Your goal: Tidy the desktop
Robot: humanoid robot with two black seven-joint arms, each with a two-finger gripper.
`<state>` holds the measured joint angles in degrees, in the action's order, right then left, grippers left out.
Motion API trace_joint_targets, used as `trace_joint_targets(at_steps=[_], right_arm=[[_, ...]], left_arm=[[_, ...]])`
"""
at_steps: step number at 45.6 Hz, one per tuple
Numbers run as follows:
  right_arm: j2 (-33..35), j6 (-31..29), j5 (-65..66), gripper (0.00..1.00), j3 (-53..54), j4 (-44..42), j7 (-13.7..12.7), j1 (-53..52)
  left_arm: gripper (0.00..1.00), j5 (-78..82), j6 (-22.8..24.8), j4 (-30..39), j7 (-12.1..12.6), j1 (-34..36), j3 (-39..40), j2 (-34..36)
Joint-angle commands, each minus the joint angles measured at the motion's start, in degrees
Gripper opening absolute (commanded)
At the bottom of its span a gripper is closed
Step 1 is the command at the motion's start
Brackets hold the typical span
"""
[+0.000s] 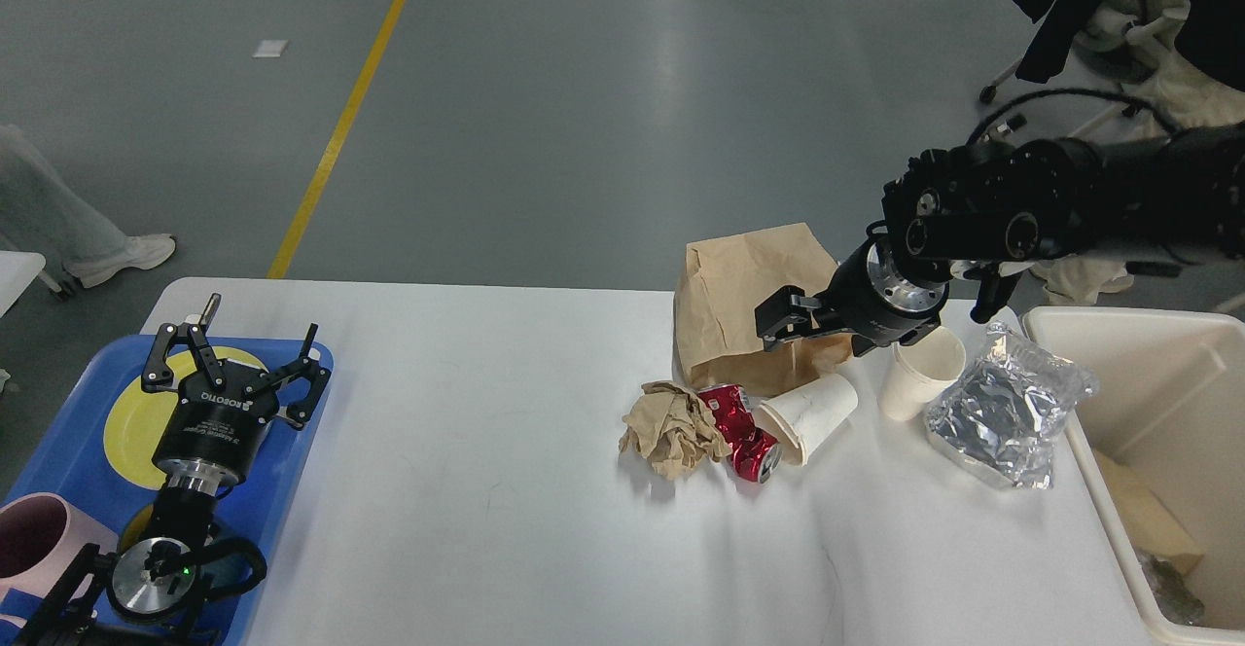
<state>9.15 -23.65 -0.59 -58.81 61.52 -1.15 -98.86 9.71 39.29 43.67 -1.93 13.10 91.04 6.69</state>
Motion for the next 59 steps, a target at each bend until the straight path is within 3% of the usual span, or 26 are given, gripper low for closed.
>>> trace_joint_targets(at_steps=[1,6,15,22,33,46,59], right_arm=[[-0.5,2.6,-16.3,1.00,-0.1,-1.8,0.0,5.1],[-1.1,11.2,-29.8,1.00,0.4,-2.2,0.1,11.9],[-2.4,17.3,-29.0,1.00,4.4,-8.8,0.1,20.3],[-2.7,17.6,-25.5,1.00,5.0,-14.3,0.0,24.4],[-2.7,17.8,-24.3,1.00,4.8,-15.7,0.0,26.0],[-7.2,17.8,-23.1,1.00,5.4,-25.7,0.0,32.9],[-8.3,17.8,-20.1,1.00,7.4,-29.9,0.0,35.8]], left_arm=[[0.97,0.0,0.0,0.0,0.0,0.0,0.0,0.0],[0.97,0.0,0.0,0.0,0.0,0.0,-0.1,0.0],[0.97,0.0,0.0,0.0,-0.1,0.0,0.0,0.0],[0.97,0.0,0.0,0.0,-0.1,0.0,0.0,0.0],[0.97,0.0,0.0,0.0,-0.1,0.0,0.0,0.0],[0.97,0.0,0.0,0.0,-0.1,0.0,0.0,0.0],[0.97,0.0,0.0,0.0,-0.1,0.0,0.0,0.0]])
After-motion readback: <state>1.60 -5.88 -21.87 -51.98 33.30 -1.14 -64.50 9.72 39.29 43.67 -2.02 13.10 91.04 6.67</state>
